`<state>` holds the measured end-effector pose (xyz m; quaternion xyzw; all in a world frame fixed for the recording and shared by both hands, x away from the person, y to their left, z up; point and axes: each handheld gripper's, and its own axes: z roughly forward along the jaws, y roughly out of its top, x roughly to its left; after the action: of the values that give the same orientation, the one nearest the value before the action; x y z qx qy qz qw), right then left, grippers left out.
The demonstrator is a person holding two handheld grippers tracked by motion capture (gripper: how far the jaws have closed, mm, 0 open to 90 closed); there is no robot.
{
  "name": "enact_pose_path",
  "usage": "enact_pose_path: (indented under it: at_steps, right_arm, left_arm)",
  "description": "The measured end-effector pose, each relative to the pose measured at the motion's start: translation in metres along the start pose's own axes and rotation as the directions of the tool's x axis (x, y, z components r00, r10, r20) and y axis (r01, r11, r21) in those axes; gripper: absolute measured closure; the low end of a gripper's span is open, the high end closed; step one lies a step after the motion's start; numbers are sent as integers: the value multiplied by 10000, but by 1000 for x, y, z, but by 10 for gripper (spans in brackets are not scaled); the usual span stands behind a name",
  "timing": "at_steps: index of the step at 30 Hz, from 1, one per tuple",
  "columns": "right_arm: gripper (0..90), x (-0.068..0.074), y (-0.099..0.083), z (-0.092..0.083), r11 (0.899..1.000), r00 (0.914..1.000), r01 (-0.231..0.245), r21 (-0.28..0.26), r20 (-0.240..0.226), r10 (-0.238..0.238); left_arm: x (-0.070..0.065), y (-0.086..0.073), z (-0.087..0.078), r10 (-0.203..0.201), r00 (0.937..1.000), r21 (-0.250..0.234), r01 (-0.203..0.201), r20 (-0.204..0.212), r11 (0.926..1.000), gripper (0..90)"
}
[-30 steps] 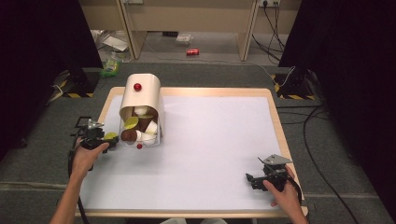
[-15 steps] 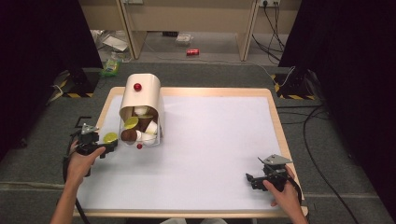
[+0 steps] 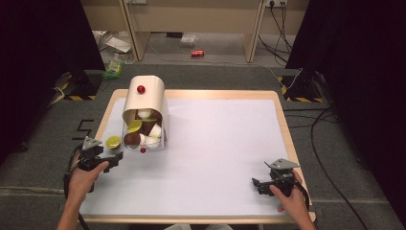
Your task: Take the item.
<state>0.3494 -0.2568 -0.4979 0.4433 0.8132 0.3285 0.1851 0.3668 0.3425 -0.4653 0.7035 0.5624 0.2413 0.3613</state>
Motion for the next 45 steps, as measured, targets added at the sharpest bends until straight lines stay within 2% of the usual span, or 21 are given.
enact_pose_path:
  at_steps: [13, 26, 32, 45]
  right_arm:
    - [2, 0, 0, 0, 10000, 10000, -5, 3, -2, 5]
    - [2, 0, 0, 0, 10000, 10000, 15, 6, 3, -15]
    - [2, 0, 0, 0, 10000, 10000, 0, 0, 0, 0]
    - [2, 0, 0, 0, 10000, 10000, 0, -1, 1, 0]
  left_arm:
    - [-23, -21, -9, 246, 9994, -142, -242, 264, 9996, 161]
    - [-33, -37, -14, 467, 9981, -35, -466, 395, 9989, 161]
    - [-41, -45, -15, 713, 9964, 90, -718, 459, 9974, 161]
    - [-50, -65, -24, 823, 9948, 132, -832, 598, 9964, 159]
